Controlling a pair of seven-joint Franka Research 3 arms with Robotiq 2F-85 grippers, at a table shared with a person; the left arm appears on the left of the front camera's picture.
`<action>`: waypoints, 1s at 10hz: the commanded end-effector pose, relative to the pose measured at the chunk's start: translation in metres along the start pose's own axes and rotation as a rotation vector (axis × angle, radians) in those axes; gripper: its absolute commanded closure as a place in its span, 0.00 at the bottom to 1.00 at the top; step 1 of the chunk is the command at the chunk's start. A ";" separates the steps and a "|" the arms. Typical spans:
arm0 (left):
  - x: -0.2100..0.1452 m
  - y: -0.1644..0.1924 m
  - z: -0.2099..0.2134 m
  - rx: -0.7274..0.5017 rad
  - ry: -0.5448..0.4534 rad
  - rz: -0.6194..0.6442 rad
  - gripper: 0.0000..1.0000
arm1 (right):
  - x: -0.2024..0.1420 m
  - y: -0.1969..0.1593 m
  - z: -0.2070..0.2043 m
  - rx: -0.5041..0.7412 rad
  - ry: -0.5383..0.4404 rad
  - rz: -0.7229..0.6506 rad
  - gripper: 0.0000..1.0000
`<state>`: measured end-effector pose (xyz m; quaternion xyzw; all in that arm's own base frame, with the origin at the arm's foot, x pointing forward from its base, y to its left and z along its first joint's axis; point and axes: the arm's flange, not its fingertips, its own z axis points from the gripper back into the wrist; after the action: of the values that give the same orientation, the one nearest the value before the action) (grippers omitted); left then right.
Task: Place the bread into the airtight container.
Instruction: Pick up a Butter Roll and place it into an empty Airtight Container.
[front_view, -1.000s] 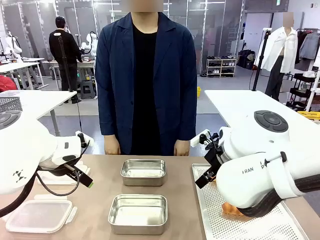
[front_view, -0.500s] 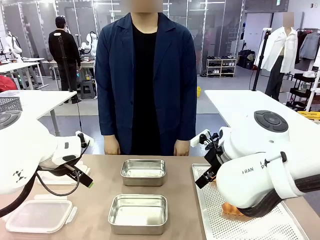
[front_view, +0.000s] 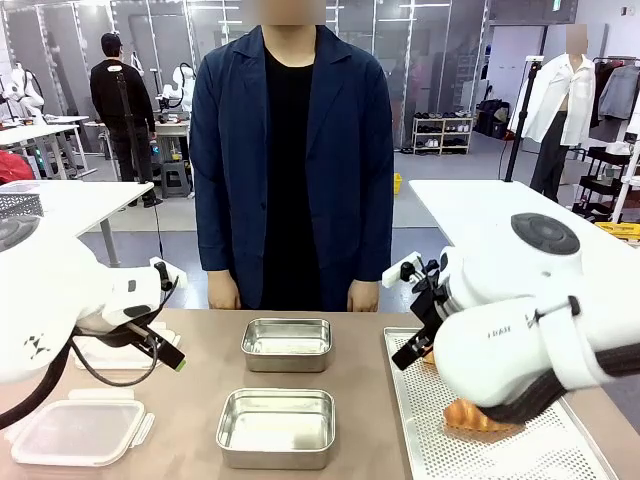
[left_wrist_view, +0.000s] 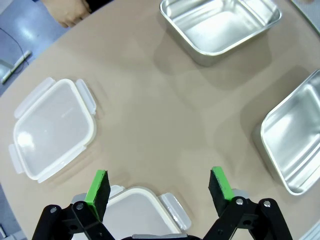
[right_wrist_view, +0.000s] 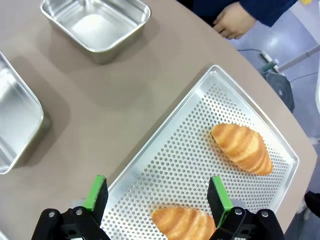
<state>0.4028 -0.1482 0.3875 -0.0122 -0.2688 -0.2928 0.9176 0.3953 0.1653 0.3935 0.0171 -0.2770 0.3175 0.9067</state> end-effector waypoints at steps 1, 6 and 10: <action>0.024 0.021 0.061 -0.116 0.044 0.045 0.00 | 0.026 -0.027 0.065 0.058 0.027 -0.013 0.00; 0.062 0.062 0.307 -0.206 -0.008 0.017 0.00 | 0.046 -0.089 0.270 0.144 0.074 0.057 0.00; 0.014 0.050 0.440 -0.139 -0.097 -0.063 0.00 | -0.016 -0.101 0.381 0.089 0.055 0.110 0.00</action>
<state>0.2363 -0.0396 0.7818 -0.0881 -0.2880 -0.3332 0.8934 0.2712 0.0081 0.7215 0.0431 -0.2271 0.3690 0.9002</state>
